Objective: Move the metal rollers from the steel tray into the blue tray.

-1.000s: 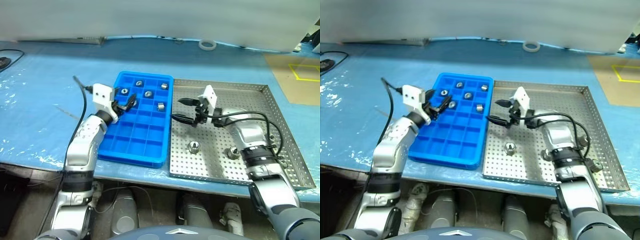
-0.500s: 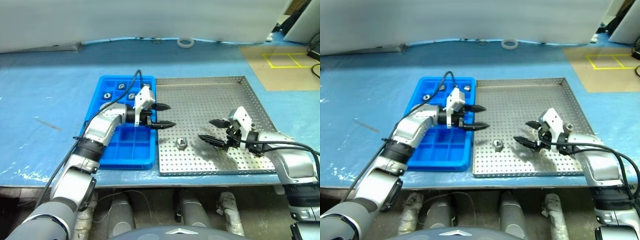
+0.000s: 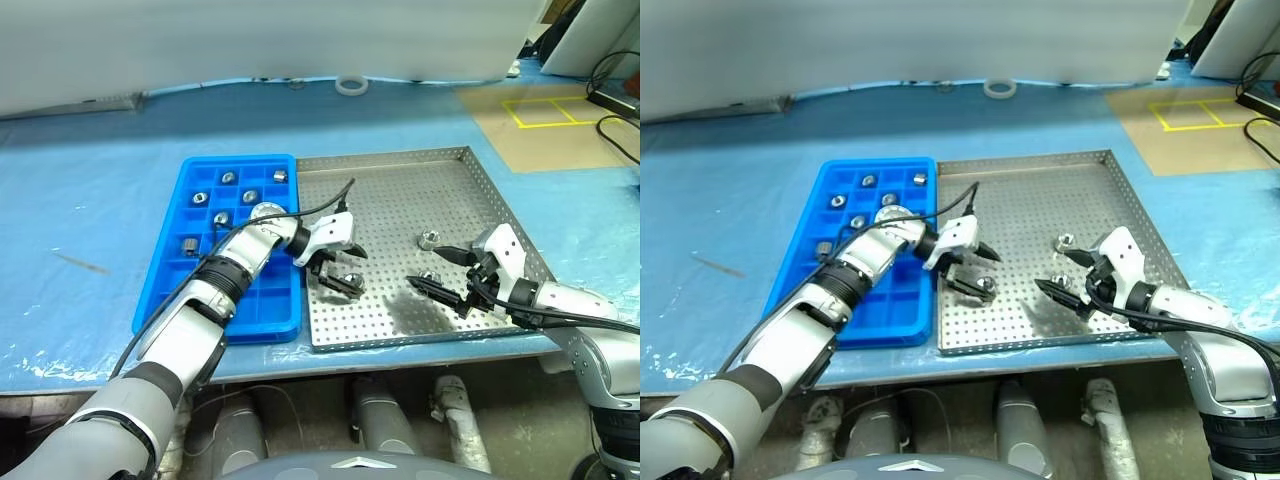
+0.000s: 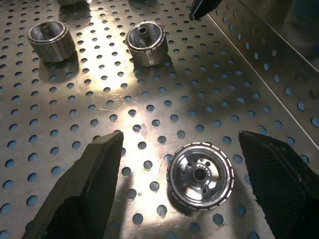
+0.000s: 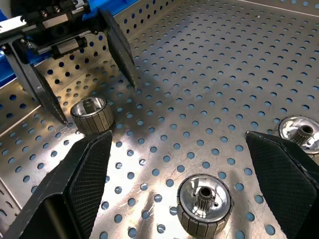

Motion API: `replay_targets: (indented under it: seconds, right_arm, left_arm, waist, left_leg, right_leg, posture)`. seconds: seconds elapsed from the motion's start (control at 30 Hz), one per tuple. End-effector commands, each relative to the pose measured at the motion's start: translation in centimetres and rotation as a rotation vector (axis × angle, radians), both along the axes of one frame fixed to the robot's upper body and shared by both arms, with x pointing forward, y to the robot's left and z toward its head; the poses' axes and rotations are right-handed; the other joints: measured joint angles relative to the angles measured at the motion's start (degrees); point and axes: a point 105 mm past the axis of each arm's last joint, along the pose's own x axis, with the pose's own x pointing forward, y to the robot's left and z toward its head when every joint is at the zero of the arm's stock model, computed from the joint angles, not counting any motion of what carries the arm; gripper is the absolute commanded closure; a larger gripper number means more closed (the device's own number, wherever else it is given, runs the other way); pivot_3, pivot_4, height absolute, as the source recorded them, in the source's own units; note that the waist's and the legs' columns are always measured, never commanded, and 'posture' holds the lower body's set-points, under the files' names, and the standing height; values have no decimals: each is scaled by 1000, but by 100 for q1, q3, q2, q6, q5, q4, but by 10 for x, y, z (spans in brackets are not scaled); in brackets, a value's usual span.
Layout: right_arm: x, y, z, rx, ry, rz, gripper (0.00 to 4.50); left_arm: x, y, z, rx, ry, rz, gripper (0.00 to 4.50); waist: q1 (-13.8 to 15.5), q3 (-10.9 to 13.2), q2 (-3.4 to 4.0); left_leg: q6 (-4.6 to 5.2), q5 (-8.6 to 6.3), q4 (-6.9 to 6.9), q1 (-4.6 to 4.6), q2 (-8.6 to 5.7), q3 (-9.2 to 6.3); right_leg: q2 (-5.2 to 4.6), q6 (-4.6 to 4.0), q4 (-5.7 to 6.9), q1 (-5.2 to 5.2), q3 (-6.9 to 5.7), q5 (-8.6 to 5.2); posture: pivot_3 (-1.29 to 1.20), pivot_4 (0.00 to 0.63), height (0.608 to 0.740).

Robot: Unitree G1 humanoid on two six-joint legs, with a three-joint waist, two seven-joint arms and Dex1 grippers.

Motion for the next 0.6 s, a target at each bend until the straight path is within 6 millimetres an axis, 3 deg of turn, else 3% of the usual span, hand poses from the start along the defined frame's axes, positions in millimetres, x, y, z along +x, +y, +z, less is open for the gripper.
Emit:
replay_targets:
  seconds: [0.03, 0.2, 0.33, 0.43, 0.6]
  right_arm:
    - [-1, 2, 16, 13, -63, 2, 0]
    - [1, 3, 19, 25, -76, -1, 0]
    - [4, 8, 22, 46, -84, 19, 0]
    - [8, 17, 32, 100, -94, 66, 0]
    - [22, 49, 40, 141, -118, 211, 0]
  left_arm:
    - [-4, 8, -23, 93, -18, -24, 1182]
    - [-9, 8, -24, 112, -30, -68, 2802]
    - [0, 4, -8, 30, -35, -10, 2794]
    - [9, -1, 25, -175, 16, 97, 2794]
    - [25, 21, 67, -444, -23, 338, 2794]
  waist:
    - [-29, 0, 0]
    - [-154, -1, 1]
    - [-155, 0, 1]
    - [-158, 0, 1]
    - [-114, 0, 0]
  left_leg:
    - [1, -1, 0, 11, 0, 0]
    - [0, -2, -1, 26, 1, -2]
    - [3, -3, -1, 22, -4, -2]
    - [4, -4, -1, 17, -5, -2]
    - [4, -4, -5, 15, 1, -5]
  right_leg:
    - [0, 4, -5, 12, 0, -2]
    - [2, 9, -11, 25, -5, -5]
    - [0, 9, -15, 24, -6, -5]
    - [0, 7, -15, 20, -6, -4]
    - [-1, -36, -11, 18, -10, 22]
  posture:
    - [-584, 150, 740]
    - [-575, 150, 740]
    - [-562, 150, 740]
    - [-492, 150, 740]
    - [-369, 150, 740]
